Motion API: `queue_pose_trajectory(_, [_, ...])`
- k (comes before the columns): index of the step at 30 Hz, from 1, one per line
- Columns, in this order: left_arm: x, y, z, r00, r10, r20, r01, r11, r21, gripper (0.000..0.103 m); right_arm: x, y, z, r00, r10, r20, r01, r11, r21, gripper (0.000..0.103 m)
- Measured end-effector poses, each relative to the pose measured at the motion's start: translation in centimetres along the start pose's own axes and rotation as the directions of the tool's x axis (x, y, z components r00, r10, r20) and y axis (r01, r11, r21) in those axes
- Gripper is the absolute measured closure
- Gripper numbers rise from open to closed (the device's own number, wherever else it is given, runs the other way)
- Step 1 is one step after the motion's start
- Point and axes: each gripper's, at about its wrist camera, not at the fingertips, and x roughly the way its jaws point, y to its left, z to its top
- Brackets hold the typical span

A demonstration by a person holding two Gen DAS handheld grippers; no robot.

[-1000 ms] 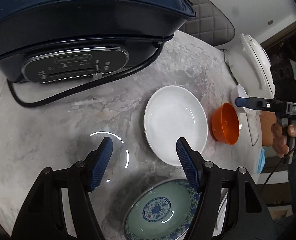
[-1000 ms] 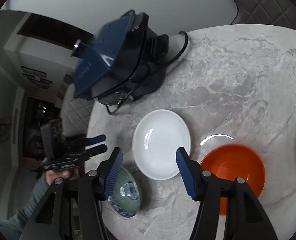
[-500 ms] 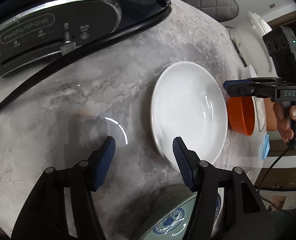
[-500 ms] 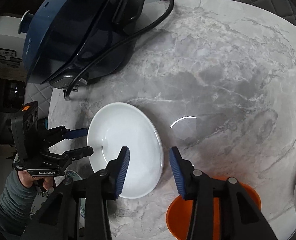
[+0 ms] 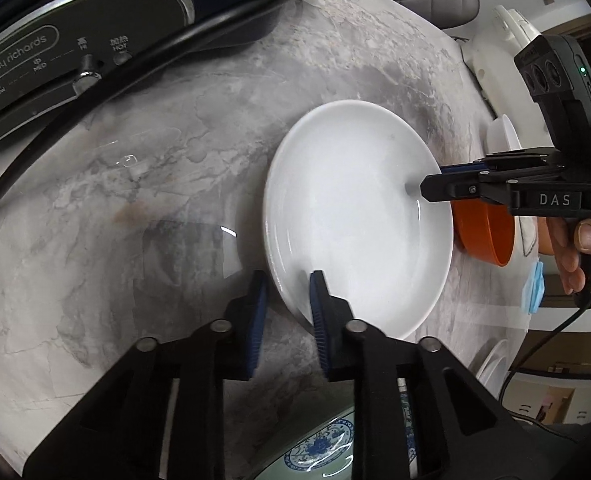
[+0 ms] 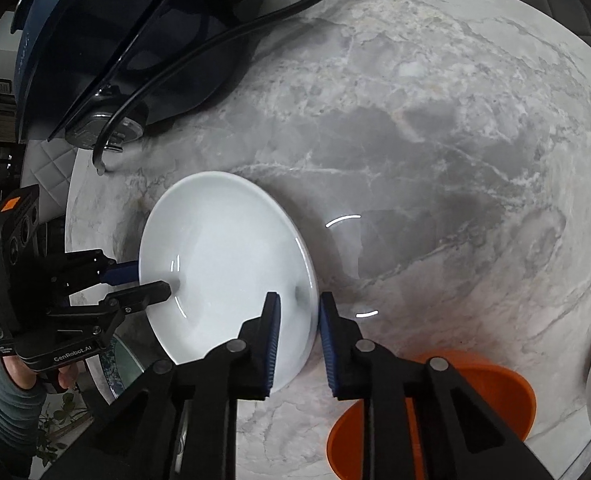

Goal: Organize plates and bowls
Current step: 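Reach both grippers to the small white plate by the cooker and grip its rim, then carry the small white plate over to the stacked plates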

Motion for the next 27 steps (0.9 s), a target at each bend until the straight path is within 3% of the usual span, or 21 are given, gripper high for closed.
queue_pose_trajectory(5, [0.2, -0.5, 0.1, 1.000, 0.026, 0.014, -0.026, 1.000, 0.005, 0.091, 0.9, 0.9, 0.0, 0.999, -0.045, 0.004, 0.045, 0.999, -0.012, 0.091])
queue_pose_trajectory(11, [0.4, -0.8, 0.2, 0.999, 0.044, 0.021, -0.044, 0.999, 0.018, 0.091, 1.1, 1.3, 0.0, 0.997, -0.078, 0.012, 0.078, 0.997, -0.022, 0.092])
queue_pose_trajectory(27, [-0.1, 0.2, -0.1, 0.998, 0.056, 0.036, -0.055, 0.998, -0.013, 0.092, 1.0, 1.9, -0.2, 0.997, -0.072, 0.040, 0.073, 0.997, -0.015, 0.092])
